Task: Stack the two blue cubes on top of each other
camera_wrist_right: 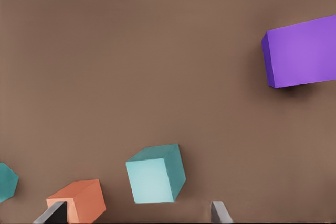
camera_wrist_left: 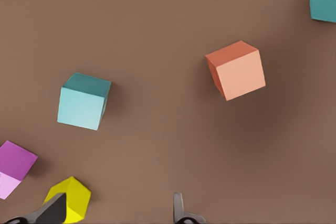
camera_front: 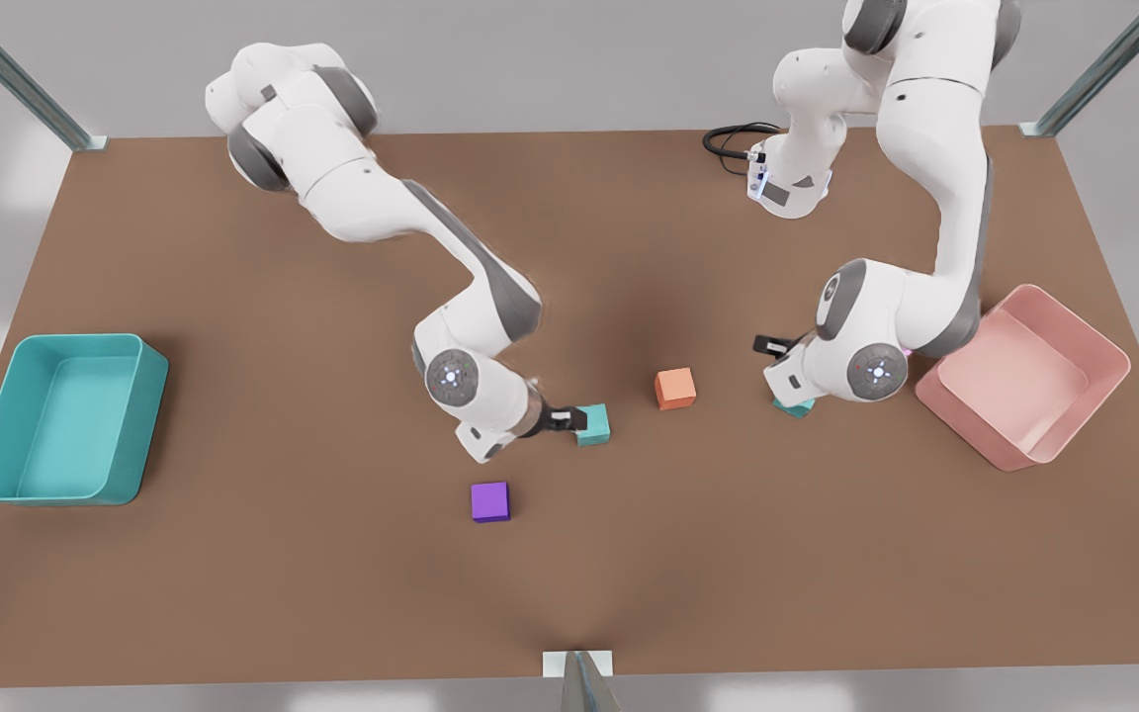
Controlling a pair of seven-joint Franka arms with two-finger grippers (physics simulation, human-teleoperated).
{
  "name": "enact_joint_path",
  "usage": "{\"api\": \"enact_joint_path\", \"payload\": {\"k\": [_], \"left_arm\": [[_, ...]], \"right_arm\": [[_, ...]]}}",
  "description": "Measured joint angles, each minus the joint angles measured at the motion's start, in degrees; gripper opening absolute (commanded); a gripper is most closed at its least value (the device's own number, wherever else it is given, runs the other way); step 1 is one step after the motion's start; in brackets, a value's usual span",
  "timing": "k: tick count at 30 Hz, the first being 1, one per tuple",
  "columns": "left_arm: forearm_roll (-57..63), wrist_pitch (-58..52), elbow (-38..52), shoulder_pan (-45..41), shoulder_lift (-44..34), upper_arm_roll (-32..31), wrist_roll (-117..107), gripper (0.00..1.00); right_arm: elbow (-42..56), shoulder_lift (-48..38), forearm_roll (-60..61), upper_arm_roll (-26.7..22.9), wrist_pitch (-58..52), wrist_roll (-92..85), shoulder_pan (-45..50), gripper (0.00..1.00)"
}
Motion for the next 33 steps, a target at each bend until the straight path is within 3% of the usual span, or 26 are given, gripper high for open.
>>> {"api": "enact_joint_path", "payload": {"k": [6, 9, 11, 13, 33], "left_arm": [[-4.22, 17.4, -11.49, -3.44, -1.32, 8.06, -13.06, 1.0], [-4.85, 22.31, -13.54, -3.34, -1.85, 10.24, -21.76, 1.0], [-5.0, 24.97, -15.58, -3.33, -2.7, 10.96, -27.52, 1.0], [-5.08, 26.95, -16.17, -3.19, -2.89, 11.15, -32.53, 1.0], [-8.83, 39.09, -23.66, -1.01, -2.91, 12.37, -58.24, 1.0]], "right_arm": [[-0.27, -5.63, -4.25, -0.35, -20.84, -0.13, -21.55, 1.0], [-0.06, -17.09, -7.91, -0.38, -31.11, -2.17, -24.96, 1.0], [-6.31, -28.67, -9.81, -0.38, -35.37, -4.09, -24.8, 1.0], [-10.75, -34.4, -11.33, -0.62, -37.74, -6.16, -24.03, 1.0], [-12.29, -30.05, -15.61, -0.98, -40.68, -17.95, -21.52, 1.0]]}}
